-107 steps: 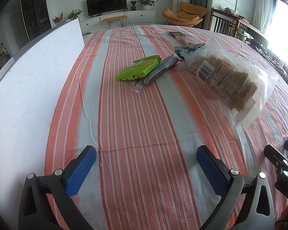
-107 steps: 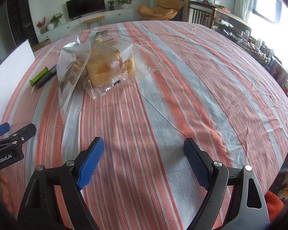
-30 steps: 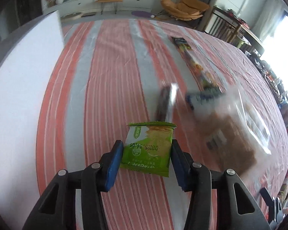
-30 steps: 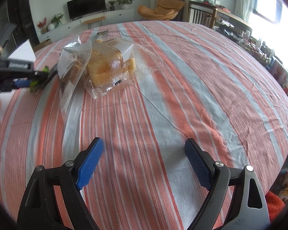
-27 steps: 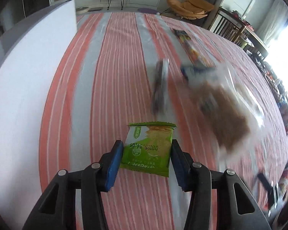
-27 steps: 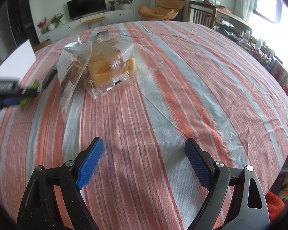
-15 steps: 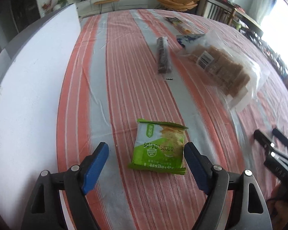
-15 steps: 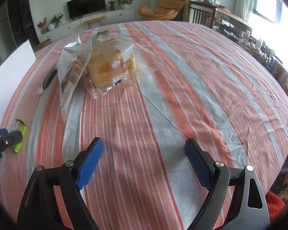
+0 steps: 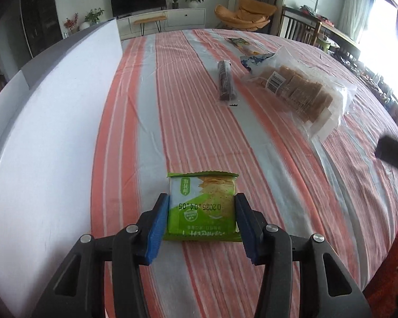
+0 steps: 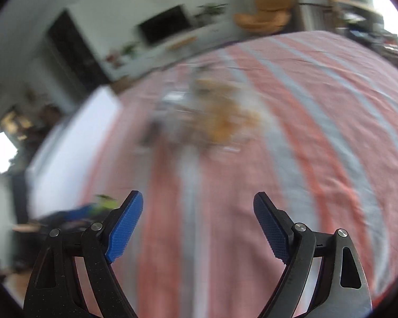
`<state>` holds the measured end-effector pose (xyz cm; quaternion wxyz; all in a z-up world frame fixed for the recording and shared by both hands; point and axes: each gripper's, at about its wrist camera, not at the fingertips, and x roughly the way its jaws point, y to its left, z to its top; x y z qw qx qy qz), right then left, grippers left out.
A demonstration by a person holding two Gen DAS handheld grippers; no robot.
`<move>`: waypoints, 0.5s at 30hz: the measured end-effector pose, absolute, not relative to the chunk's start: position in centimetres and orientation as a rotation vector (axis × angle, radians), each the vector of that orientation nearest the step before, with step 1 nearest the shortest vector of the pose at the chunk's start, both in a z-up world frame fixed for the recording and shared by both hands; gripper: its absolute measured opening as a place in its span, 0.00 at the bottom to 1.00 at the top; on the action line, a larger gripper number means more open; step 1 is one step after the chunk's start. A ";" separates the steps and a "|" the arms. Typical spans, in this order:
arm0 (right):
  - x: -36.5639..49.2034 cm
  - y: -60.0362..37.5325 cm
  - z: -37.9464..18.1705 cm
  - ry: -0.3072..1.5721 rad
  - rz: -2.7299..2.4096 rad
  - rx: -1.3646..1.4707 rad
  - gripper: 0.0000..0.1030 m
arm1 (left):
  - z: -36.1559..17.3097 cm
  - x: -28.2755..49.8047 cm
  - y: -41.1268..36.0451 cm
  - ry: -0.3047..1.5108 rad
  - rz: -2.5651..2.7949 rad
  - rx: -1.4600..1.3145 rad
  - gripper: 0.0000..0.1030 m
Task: Organize snacks
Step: 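Grasp the green chip packet with the left tool while the right tool grasps the dark wrapped stick, then carry the green packet and dark stick into the cardboard box and release both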
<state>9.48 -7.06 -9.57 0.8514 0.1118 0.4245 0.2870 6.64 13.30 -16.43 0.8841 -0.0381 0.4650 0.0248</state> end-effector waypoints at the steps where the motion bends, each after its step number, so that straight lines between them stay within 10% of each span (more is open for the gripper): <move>1: 10.5 -4.4 -8.5 0.921 0.664 0.208 0.85 | -16.5 6.2 13.4 0.955 0.058 -0.083 0.48; 7: 21.2 7.8 -9.6 1.125 0.643 0.088 0.83 | -16.4 5.2 14.4 0.937 0.051 -0.132 0.48; 11: 26.3 10.5 -13.7 1.252 0.538 0.141 0.37 | -16.5 4.9 14.2 0.934 0.040 -0.123 0.48; 15: 28.4 12.2 -13.6 1.209 0.489 0.134 0.44 | -16.7 4.6 13.7 0.915 0.036 -0.078 0.48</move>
